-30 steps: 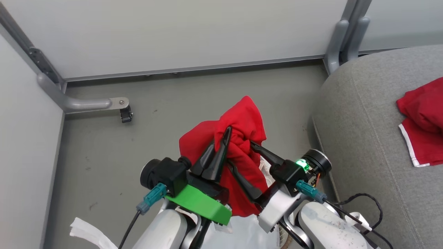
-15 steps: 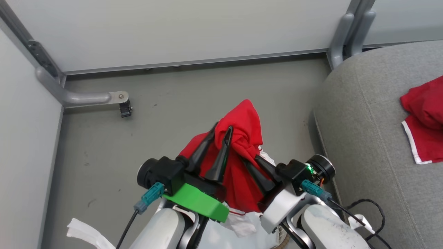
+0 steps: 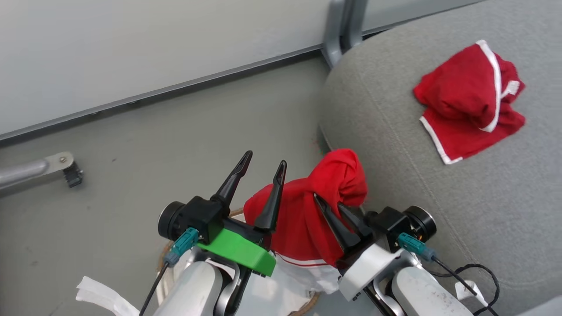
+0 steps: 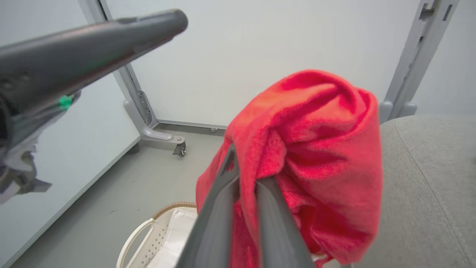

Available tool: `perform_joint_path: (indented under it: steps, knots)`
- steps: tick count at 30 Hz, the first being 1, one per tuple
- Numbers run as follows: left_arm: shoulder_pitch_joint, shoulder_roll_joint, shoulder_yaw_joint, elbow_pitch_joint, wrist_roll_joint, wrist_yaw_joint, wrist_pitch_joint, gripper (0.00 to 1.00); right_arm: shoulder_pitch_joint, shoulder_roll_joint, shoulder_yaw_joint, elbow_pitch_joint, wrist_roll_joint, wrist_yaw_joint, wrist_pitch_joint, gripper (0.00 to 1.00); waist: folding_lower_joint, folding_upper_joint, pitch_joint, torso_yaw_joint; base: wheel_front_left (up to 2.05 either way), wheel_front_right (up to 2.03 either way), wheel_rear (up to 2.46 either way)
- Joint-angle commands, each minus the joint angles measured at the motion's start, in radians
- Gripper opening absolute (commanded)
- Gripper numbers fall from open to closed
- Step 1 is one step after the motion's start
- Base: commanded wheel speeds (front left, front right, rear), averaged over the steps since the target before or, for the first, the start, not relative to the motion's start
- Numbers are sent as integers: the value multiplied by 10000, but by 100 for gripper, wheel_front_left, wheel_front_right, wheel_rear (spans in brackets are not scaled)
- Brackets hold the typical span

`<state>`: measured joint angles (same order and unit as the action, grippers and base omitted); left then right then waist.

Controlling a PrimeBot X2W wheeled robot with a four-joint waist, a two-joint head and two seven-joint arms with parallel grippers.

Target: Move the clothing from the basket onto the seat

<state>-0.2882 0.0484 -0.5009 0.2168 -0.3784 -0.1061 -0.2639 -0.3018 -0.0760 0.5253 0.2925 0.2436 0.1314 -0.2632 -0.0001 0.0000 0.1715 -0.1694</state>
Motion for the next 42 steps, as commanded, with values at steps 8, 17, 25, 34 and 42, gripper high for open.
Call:
perform_joint_path:
  steps: [8,17,25,34,42]
  knots:
    - [-117,41,214,359,233,-145,-8,100,254,72,-368,-153,103,-14,-19,0,1,0,371,-2959,0,0,0]
    - [28,45,270,682,516,-223,-8,100,-503,-279,-1018,-659,73,-14,-19,0,1,0,733,-3783,0,0,0]
    - [-347,48,397,1073,906,-250,-7,100,-2551,-1373,-2346,-1712,-150,-14,-19,0,1,0,1601,-3841,0,0,0]
    - [-798,53,546,1324,1353,-256,-7,100,-5036,-2704,-3955,-2231,-414,-14,-19,0,1,0,2682,-3515,0,0,0]
    - [-1359,186,569,1377,1643,-256,-7,100,-6106,-3136,-5283,-1768,-793,-14,-19,0,1,0,3794,-3033,0,0,0]
